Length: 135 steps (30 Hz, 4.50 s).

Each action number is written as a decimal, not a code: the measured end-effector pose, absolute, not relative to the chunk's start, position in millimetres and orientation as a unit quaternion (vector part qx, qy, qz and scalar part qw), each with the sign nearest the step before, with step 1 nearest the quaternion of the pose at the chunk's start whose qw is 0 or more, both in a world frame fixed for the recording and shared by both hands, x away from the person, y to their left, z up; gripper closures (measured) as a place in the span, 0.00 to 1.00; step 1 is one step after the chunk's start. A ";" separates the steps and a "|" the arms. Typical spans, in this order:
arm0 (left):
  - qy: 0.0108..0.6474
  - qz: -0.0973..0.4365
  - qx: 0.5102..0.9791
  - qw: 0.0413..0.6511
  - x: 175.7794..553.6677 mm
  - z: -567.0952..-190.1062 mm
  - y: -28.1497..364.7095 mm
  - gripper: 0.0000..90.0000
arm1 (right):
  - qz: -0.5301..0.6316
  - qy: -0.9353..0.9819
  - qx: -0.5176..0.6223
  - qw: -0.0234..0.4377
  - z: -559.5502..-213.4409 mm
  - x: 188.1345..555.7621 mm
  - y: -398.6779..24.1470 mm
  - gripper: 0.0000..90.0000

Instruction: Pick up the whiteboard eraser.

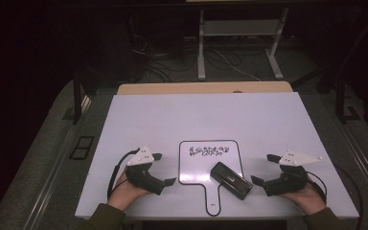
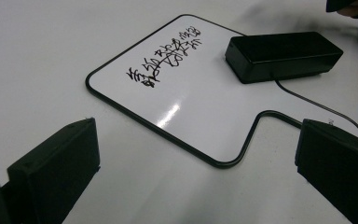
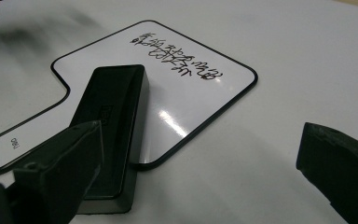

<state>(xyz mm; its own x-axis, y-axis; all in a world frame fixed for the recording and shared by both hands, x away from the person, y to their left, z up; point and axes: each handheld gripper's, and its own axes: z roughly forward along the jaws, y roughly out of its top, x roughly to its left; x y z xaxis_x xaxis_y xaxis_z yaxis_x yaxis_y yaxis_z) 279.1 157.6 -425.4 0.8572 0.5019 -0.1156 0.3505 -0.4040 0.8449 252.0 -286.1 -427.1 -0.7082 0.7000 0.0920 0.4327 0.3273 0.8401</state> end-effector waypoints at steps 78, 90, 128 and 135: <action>0.257 0.087 0.835 0.479 274.9 -427.9 163.1 0.00 | 0.466 0.816 0.322 0.114 -402.3 277.9 -244.5 0.00; 0.255 0.089 0.834 0.481 274.4 -427.4 161.4 0.00 | 0.467 0.820 0.313 0.109 -399.7 282.3 -232.6 0.00; 0.252 0.088 0.838 0.475 274.9 -429.6 161.0 0.00 | 0.357 0.882 0.303 0.059 -408.7 282.8 -196.7 0.18; 0.250 0.087 0.841 0.472 274.9 -430.0 160.8 0.00 | 0.335 0.892 0.299 0.057 -411.7 280.3 -195.0 0.17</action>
<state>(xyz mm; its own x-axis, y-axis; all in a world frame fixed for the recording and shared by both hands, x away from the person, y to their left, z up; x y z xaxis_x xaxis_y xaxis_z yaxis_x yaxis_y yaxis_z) 274.9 160.8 -430.0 0.8598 0.5025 -0.0905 0.3392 -0.4295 0.8370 280.3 -195.0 -411.7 -0.8147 0.5716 0.0982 0.4946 0.5964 0.6322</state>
